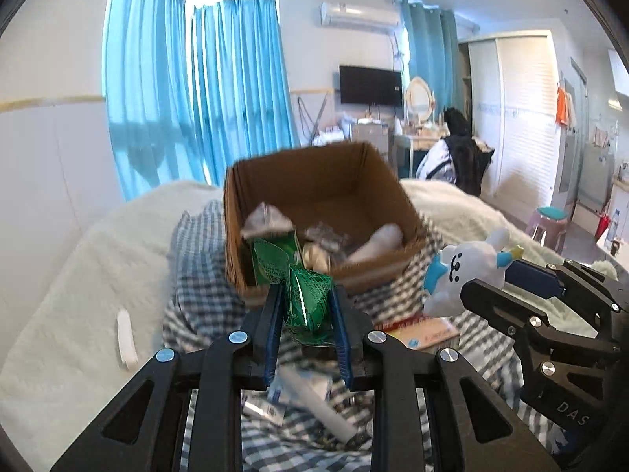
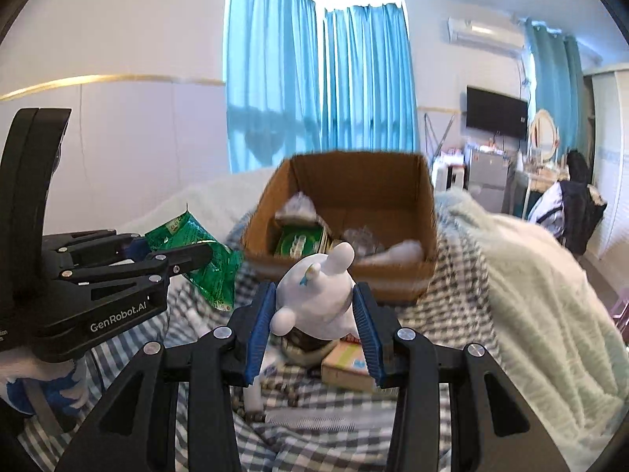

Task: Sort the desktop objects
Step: 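Lift the green packet and plush toy and carry them over the box, then open both tools to drop the packet and plush toy into the box, then move both tools back toward the items on the checked cloth, then grasp the white tube with the left tool while the right grasps the black roll, then lift the white tube and black roll and carry them over the box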

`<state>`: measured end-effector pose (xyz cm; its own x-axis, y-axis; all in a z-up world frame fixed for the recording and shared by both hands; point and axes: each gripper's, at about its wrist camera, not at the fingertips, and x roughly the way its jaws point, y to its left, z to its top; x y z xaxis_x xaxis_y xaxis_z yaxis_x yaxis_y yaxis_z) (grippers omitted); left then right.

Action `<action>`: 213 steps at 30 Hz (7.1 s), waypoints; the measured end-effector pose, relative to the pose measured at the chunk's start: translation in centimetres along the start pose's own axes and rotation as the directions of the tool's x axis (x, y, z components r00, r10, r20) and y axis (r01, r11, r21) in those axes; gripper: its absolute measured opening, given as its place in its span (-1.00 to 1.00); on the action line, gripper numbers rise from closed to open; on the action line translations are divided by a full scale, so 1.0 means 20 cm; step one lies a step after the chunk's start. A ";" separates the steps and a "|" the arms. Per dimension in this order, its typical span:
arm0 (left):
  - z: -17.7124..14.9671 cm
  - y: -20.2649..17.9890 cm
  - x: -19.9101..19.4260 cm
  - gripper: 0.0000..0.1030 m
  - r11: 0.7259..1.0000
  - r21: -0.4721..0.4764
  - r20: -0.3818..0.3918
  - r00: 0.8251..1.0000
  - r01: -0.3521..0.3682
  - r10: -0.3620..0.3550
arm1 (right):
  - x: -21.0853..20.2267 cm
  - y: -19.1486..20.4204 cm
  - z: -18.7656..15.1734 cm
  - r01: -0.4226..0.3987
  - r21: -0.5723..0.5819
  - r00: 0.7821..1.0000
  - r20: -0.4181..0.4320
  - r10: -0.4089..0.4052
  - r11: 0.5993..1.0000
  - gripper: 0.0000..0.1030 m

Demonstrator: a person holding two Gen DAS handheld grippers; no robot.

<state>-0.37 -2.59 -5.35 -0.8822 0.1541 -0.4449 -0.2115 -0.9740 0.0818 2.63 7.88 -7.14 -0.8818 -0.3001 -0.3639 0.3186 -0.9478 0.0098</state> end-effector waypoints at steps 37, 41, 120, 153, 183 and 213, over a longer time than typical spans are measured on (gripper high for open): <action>0.59 0.12 0.29 -0.53 0.999 0.010 0.268 0.963 -0.036 0.032 | 0.13 -0.21 0.67 0.086 -0.005 0.956 0.284 -0.081 0.996 -0.22; 0.62 0.17 0.40 -0.53 0.999 -0.011 0.271 0.962 -0.041 0.042 | 0.21 -0.23 0.70 0.080 -0.003 0.956 0.283 -0.076 0.997 -0.22; 0.07 0.38 0.46 1.00 0.951 -0.228 -0.072 0.978 -0.207 0.195 | 0.25 -0.29 0.39 0.046 0.079 0.984 0.170 -0.059 0.996 0.99; -0.61 0.12 0.88 -0.19 0.969 -0.233 -0.647 0.756 -0.075 -0.097 | 0.84 -0.03 -0.16 -0.235 0.033 0.886 -0.403 0.228 0.971 0.03; -0.40 0.14 0.61 -0.77 0.966 -0.256 -0.383 0.916 0.017 -0.118 | 0.69 -0.06 -0.07 -0.229 0.047 0.928 -0.291 0.232 0.972 -0.86; 0.04 0.03 0.09 -0.77 0.997 -0.072 0.050 0.999 -0.004 0.007 | -0.10 -0.15 0.21 -0.021 0.012 0.991 0.135 0.019 1.000 -0.86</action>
<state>-2.45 -2.81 -5.41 -0.9037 0.1552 -0.3991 -0.1775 -0.9839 0.0193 1.93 10.79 -2.58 -0.9145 -0.3299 -0.2342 0.3328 -0.9426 0.0280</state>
